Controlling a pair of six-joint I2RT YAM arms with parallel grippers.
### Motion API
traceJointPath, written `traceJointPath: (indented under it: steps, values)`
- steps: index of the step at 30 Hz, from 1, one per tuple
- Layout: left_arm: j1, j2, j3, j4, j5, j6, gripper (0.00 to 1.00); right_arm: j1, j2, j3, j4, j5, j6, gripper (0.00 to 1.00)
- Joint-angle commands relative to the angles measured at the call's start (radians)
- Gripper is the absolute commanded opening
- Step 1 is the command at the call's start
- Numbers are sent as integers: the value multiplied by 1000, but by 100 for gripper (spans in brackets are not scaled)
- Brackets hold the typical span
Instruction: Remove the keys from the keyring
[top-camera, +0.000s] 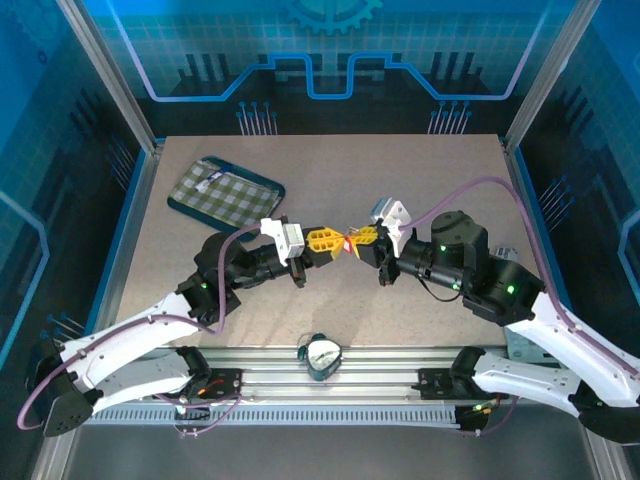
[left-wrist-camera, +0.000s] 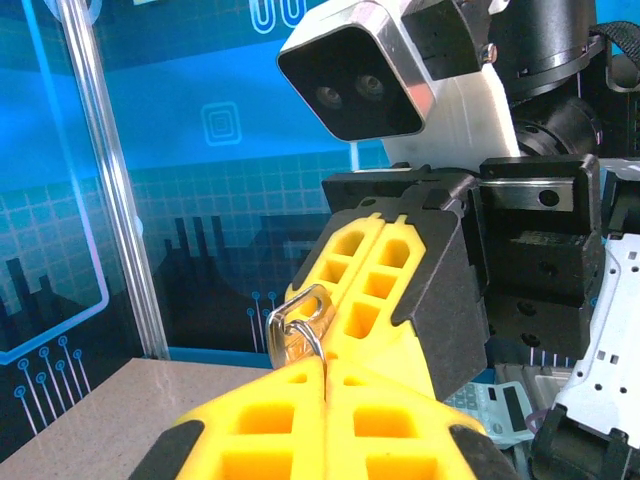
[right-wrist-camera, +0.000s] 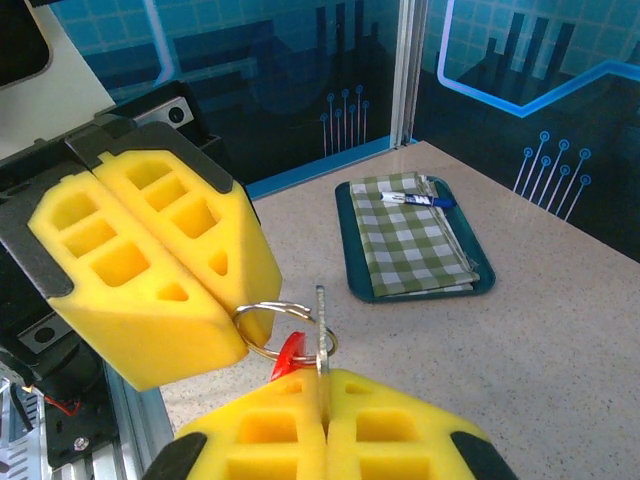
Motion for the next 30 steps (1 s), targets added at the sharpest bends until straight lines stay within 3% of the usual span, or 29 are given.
traceJointPath:
  steps: [1, 2, 4, 8, 12, 19, 23, 30]
  values:
    - [-9, -28, -3, 7, 12, -14, 0, -32, -5, 25, 6, 30, 22, 0]
    - [-9, -26, -1, 3, 15, -13, 6, -36, -1, 37, -7, 19, 27, 0]
    - [-10, -19, -1, 0, 13, -16, 27, -37, 20, 81, -53, -10, 29, 0]
    - [-9, -2, -10, 17, 7, -6, 40, -37, 91, 201, -210, -50, 18, 0]
    - [-9, 21, 1, 21, 19, 8, 48, -37, 123, 258, -310, -71, 12, 0]
    - [-4, 51, 19, 27, -5, 31, 55, -35, 114, 280, -356, -124, 12, 0]
    - [5, 63, 44, 9, 37, 31, 57, -36, 111, 279, -365, -179, 3, 0]
    - [15, 79, 90, -39, 134, 27, 52, -36, 99, 271, -362, -241, -2, 0]
